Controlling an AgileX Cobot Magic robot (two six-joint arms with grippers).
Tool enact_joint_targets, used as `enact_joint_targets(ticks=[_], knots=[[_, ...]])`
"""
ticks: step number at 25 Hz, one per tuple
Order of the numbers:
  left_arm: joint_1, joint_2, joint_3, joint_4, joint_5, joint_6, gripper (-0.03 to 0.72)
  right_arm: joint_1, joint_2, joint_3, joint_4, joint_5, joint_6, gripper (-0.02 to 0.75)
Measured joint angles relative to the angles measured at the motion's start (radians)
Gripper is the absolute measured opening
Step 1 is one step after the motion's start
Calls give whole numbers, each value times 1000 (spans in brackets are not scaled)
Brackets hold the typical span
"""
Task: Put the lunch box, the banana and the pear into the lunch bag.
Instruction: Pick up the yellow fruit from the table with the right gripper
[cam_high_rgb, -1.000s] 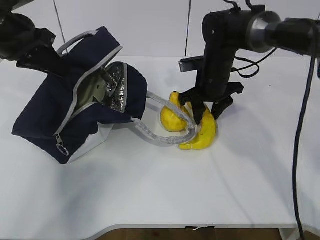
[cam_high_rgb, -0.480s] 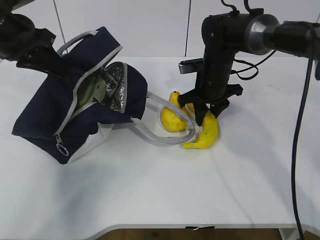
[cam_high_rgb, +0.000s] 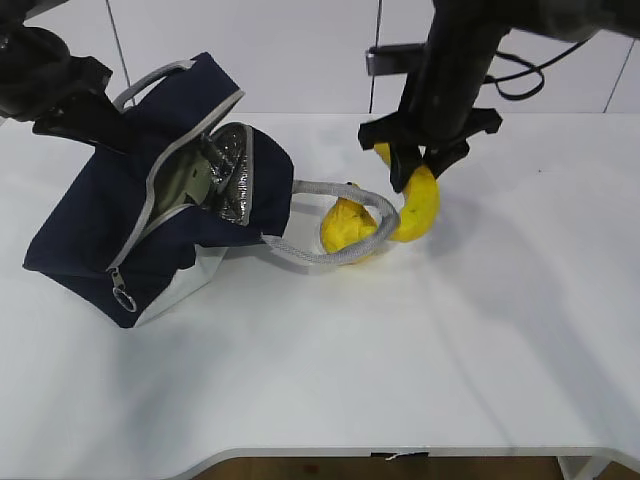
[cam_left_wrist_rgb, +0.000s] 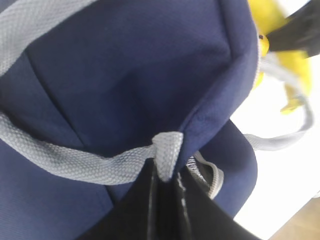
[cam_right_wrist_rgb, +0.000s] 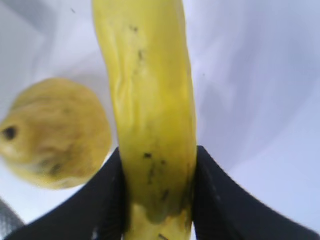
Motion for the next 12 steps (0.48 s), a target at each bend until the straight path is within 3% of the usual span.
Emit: enact_joint_targets(ticks=[8,12], knots=[[0,0,0,-4,-21,0,11,0,-149,0,201,9,-64,281],[0,0,0,-9,-26,0,11,0,-169,0,130,13,-85,281]])
